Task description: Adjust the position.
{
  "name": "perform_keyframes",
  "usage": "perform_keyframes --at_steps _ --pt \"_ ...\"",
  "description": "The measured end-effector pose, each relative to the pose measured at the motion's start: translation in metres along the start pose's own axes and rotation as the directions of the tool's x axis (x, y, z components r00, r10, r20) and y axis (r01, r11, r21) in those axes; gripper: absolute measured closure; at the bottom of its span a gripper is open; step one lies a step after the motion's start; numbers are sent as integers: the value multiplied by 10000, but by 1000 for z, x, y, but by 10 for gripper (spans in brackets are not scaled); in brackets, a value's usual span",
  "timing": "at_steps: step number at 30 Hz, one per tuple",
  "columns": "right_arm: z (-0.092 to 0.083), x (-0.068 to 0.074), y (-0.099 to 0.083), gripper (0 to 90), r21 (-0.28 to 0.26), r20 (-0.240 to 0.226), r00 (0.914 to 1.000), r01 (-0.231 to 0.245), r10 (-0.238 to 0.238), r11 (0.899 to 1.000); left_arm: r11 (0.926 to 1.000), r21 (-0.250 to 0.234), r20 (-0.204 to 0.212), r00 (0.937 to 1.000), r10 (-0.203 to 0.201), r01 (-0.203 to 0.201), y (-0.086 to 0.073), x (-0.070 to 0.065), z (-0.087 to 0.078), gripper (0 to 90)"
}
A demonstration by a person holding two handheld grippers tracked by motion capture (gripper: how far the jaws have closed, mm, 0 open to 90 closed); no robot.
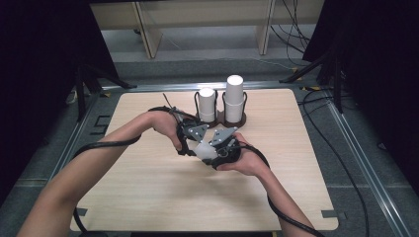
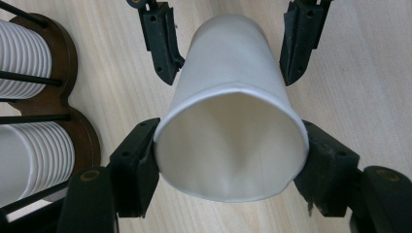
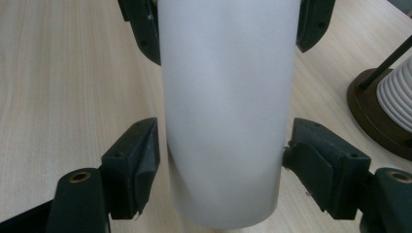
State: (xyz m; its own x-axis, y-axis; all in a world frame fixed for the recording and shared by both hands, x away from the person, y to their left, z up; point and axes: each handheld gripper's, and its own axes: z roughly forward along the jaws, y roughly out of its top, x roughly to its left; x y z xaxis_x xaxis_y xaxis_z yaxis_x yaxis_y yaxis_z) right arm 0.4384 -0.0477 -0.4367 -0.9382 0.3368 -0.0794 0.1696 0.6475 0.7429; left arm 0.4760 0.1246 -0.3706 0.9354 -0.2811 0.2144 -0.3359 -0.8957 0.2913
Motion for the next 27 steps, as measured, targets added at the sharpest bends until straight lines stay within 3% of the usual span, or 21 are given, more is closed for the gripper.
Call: perform_keyframes --at_steps 2,6,7,13,14,17,19,20,21,27 --pt "1 -1 0 280 -15 -3 9999 165 -165 9999 10000 -36 31 10000 -71 71 0 -1 0 316" --pt "3 1 0 282 88 -58 10000 38 -38 10000 9999 -52 46 9999 -111 112 0 -1 0 316" --pt "4 -1 0 283 15 -108 9996 272 -272 9996 9999 -94 50 10000 -70 71 1 -1 0 316" --pt "4 1 2 287 110 -113 9999 -18 19 9999 9999 -26 160 9998 -114 115 1 -3 2 316" --pt "4 1 2 287 110 -113 9999 -18 19 9999 10000 91 166 9999 22 -23 1 -2 1 316" --pt "4 1 3 292 57 -79 10000 39 -39 10000 9998 -38 190 9997 -176 176 1 -3 2 316" --pt "5 2 2 294 90 -71 10000 -42 43 10000 9999 150 201 9998 39 -42 1 -1 1 316" --pt "6 1 2 295 110 76 9999 154 -155 9998 9988 390 244 9993 279 -289 2 0 0 316" --pt "6 0 2 296 54 51 9995 324 -324 9995 9987 413 246 9993 287 -297 3 0 0 316" --pt "7 3 2 303 12 -128 9999 9 -9 10000 9984 470 236 9993 290 -301 4 0 -1 316"
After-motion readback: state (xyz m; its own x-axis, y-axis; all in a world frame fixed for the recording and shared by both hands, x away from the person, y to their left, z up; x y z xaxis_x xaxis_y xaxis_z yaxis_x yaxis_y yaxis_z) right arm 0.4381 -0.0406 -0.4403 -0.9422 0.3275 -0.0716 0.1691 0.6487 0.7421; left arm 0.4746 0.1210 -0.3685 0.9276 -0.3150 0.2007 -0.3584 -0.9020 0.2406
